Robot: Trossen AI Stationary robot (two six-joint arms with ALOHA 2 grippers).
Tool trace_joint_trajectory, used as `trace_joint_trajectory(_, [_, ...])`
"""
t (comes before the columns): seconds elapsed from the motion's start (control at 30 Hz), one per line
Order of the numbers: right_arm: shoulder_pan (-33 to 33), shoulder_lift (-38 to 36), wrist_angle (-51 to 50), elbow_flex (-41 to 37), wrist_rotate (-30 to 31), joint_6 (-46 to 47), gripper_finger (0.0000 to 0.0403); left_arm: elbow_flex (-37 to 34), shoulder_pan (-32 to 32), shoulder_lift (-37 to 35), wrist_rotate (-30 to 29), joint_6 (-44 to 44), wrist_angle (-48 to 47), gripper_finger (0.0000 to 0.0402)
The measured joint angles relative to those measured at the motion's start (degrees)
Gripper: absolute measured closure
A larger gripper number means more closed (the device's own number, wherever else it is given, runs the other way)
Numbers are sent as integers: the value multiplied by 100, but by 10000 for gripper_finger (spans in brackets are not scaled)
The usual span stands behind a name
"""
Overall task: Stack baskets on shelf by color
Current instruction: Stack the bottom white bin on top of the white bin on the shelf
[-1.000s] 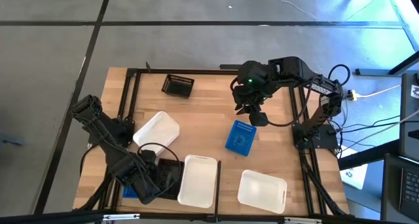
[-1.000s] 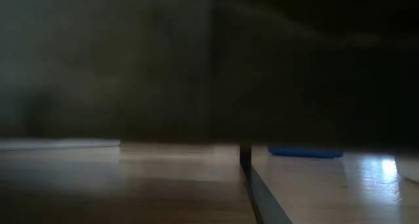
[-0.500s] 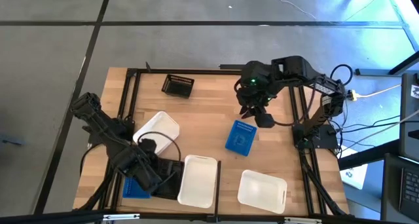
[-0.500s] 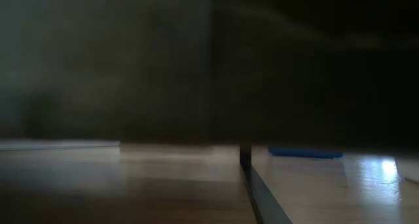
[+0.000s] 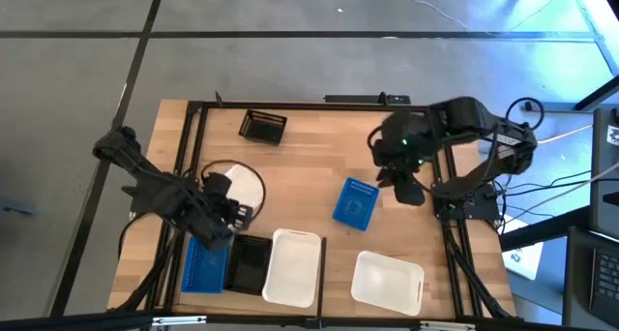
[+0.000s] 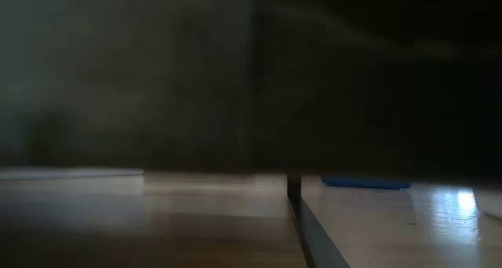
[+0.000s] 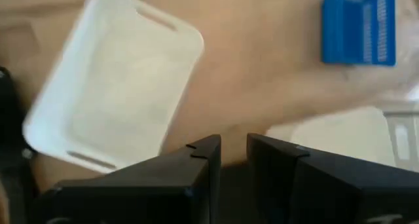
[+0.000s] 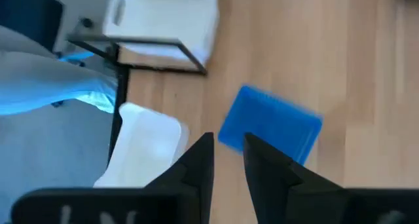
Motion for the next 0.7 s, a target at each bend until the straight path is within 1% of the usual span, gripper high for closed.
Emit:
trace_joint_trajectory(0.07, [133,-284,27,-531,100,732,322,0,98,-121,-31,98,-118,336])
trace_joint_trajectory(0.23, [480,-778,60,-1681,109,2496,322,0,447,-411,-228,486,-227,336])
trace_joint_trajectory(0.33, [761,-959,61,-2263,-122,3246,322,0,692,-626,-458,1126,-241,336])
trace_joint_trajectory(0.43, [1123,-973,133,-2762,-356,3442,322,0,983,-817,-497,2169,-238,336])
trace_joint_trajectory(0.5, [1351,-975,450,-3065,-533,3430,322,-2,1173,-959,-494,2769,-234,336])
trace_joint_trajectory(0.6, [1627,-964,1367,-3585,-623,3432,322,-2,1408,-1196,-408,3560,-188,336])
trace_joint_trajectory(0.7, [1873,-972,2509,-4140,-373,3432,322,-2,1581,-1490,-339,4101,-169,336])
